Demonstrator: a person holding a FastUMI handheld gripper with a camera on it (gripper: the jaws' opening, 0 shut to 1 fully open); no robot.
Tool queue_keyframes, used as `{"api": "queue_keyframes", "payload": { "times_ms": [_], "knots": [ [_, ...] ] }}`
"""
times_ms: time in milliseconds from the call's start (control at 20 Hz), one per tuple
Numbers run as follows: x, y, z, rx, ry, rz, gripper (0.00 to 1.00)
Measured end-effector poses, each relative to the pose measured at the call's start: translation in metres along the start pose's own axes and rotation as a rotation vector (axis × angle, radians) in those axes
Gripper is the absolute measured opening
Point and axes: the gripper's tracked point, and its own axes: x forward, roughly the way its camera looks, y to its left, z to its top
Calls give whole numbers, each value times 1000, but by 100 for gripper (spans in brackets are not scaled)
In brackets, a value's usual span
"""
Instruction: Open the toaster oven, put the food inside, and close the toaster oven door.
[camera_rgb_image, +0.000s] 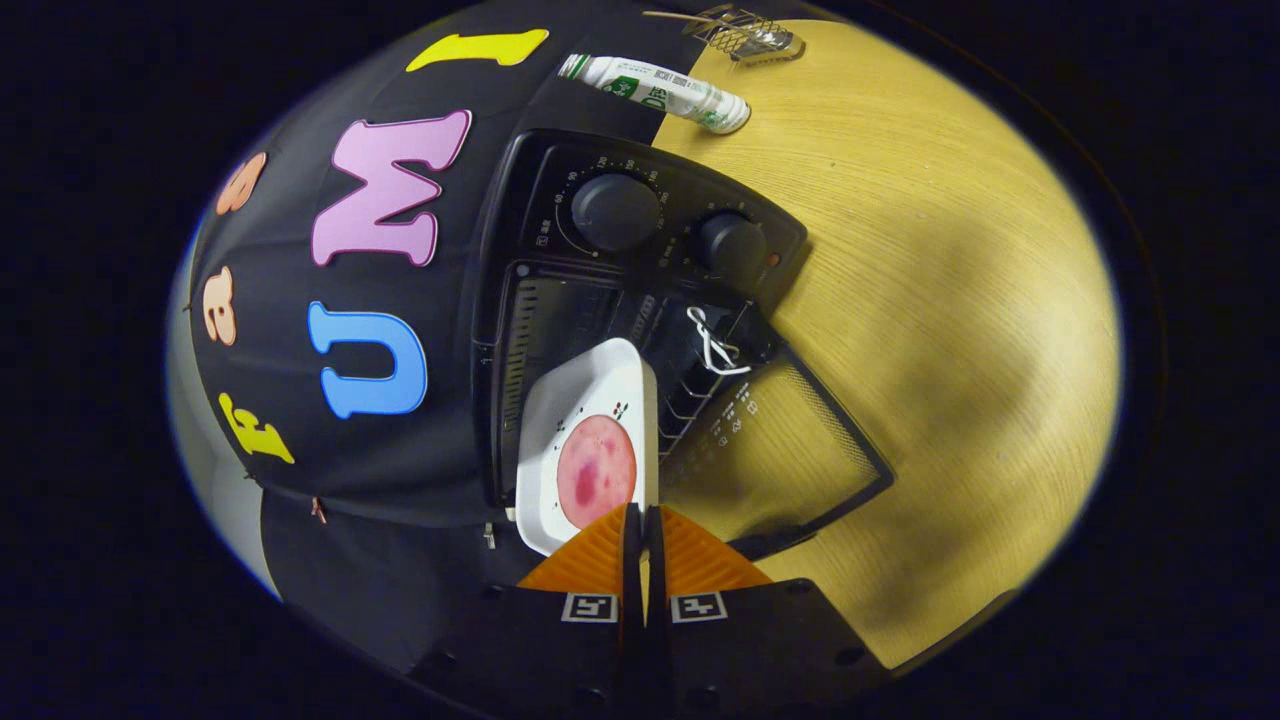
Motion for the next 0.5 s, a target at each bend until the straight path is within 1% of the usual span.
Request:
{"api": "queue_keyframes", "payload": {
  "times_ms": [150, 250, 350, 450, 500],
  "knots": [
    [19, 3, 15, 36, -56, 3, 5],
    [33, 7, 18, 61, -84, 10, 5],
    [45, 6, 16, 80, -97, 0, 5],
    [60, 5, 16, 93, -138, -13, 5],
    [63, 9, 20, 101, -168, -2, 5]
  ]
}}
